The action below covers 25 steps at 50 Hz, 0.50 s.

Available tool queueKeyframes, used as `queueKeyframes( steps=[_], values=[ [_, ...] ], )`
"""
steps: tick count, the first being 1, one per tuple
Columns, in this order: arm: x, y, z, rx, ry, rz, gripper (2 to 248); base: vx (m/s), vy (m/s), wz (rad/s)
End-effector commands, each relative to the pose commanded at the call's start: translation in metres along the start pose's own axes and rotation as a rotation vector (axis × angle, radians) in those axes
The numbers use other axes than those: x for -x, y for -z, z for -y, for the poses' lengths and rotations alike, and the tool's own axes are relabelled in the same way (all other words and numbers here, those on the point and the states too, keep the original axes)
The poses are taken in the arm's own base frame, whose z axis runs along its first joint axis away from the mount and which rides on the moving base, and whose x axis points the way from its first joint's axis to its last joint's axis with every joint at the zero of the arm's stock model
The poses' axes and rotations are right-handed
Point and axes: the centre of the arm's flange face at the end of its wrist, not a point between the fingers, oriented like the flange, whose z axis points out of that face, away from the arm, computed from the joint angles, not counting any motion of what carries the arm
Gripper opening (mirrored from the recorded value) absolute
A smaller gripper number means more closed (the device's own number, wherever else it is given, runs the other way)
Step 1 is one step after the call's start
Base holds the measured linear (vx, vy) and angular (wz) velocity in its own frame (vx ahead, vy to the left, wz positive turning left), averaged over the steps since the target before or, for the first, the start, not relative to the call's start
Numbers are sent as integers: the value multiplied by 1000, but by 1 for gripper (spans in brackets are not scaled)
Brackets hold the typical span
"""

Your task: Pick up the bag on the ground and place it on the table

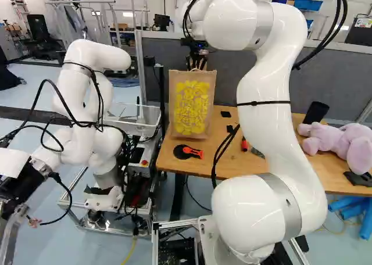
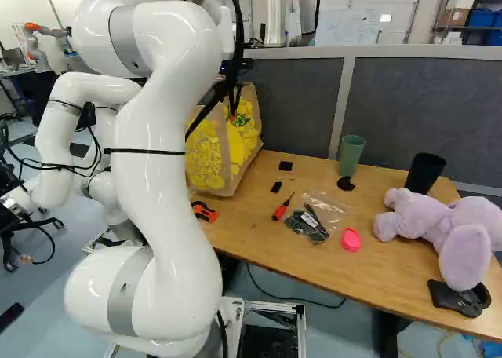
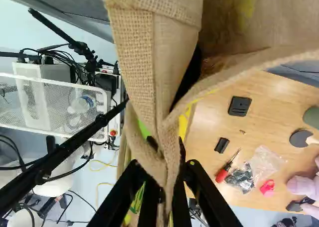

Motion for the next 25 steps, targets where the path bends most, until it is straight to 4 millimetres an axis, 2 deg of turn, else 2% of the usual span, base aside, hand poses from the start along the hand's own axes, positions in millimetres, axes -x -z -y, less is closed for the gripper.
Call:
queueKeyframes(
  steps=[15,16,20,21,25],
  values=[
    [-1,-2,0,0,0,1,25,0,0,0],
    [-1,-2,0,0,0,1,35,0,0,0],
    [-1,-2,0,0,0,1,35,0,0,0],
    [-1,-2,0,0,0,1,67,0,0,0],
    [-1,-2,0,0,0,1,67,0,0,0]
  ],
)
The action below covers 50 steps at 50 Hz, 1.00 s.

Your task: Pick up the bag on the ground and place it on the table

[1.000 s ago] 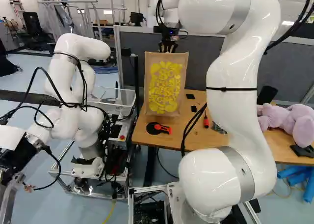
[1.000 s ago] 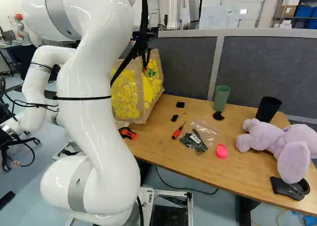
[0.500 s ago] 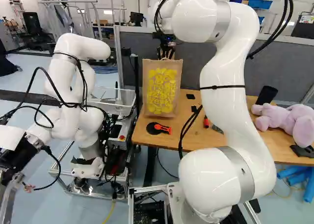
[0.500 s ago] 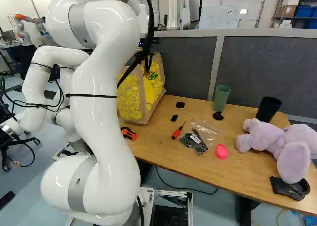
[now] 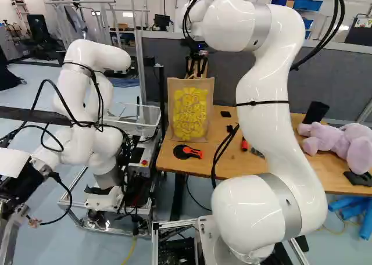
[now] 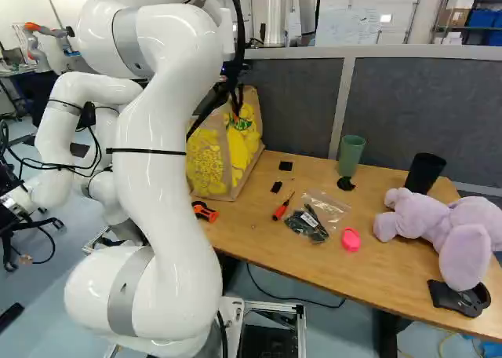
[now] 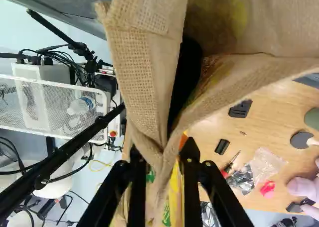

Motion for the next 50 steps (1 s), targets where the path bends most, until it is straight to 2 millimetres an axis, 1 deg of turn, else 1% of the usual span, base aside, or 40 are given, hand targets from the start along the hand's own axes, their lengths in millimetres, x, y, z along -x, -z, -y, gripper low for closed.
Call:
queueKeyframes(
  steps=[1,2,6,7,11,12,16,17,22,23,27,28,50],
  values=[
    [0,0,0,0,0,0,67,0,0,0],
    [0,0,0,0,0,0,100,0,0,0],
    [0,0,0,0,0,0,100,0,0,0],
    [0,0,0,0,0,0,135,0,0,0],
    [0,1,0,0,0,-1,135,0,0,0],
    [1,2,0,0,0,-2,170,0,0,0],
    [2,6,0,-1,0,-9,170,0,0,0],
    [2,7,0,-1,0,-11,207,0,0,0],
    [5,15,0,-2,0,-22,207,0,0,0],
    [5,16,0,-2,1,-24,243,0,0,0],
    [7,22,0,-3,1,-34,243,0,0,0],
    [8,24,0,-3,1,-36,247,0,0,0],
    [20,58,0,-7,2,-90,247,0,0,0]
  ],
)
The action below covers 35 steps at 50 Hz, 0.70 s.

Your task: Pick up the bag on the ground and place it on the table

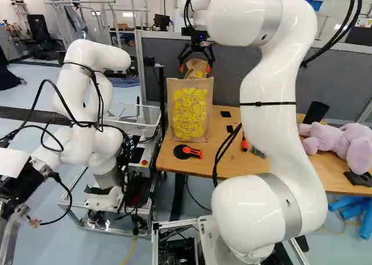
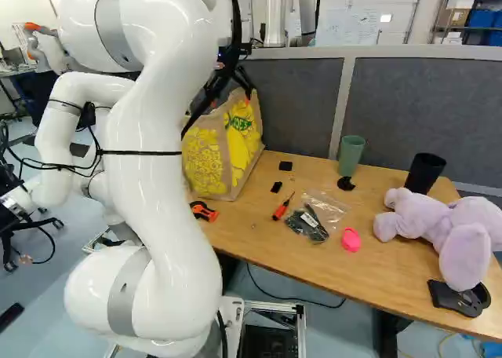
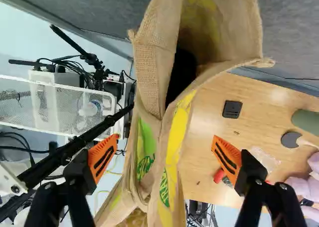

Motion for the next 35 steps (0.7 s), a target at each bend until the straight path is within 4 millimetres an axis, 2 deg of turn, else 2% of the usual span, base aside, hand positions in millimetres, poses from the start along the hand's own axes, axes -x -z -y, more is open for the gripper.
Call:
queueKeyframes(
  steps=[35],
  values=[
    [15,55,0,-7,2,-89,247,0,0,0]
  ],
)
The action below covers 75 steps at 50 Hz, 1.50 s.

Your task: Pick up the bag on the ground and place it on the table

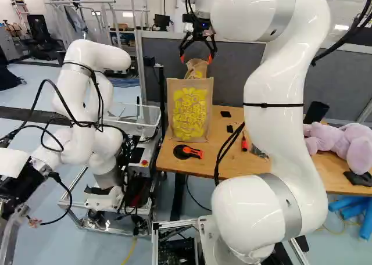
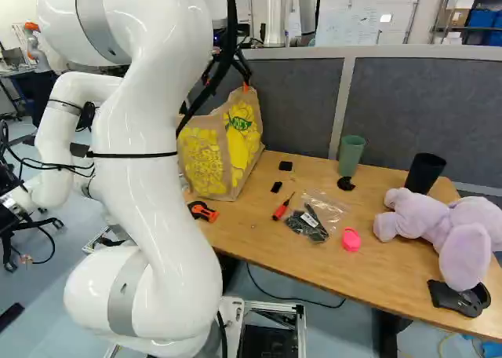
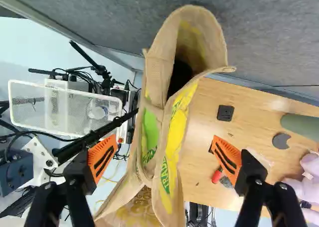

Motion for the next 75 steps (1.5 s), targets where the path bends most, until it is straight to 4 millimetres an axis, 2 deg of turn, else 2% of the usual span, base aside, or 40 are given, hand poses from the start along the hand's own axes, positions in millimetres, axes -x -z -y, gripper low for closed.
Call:
queueKeyframes(
  steps=[10,75],
  values=[
    [2,11,0,-1,0,-18,247,0,0,0],
    [2,11,0,-1,0,-18,247,-22,-1,0]
  ],
)
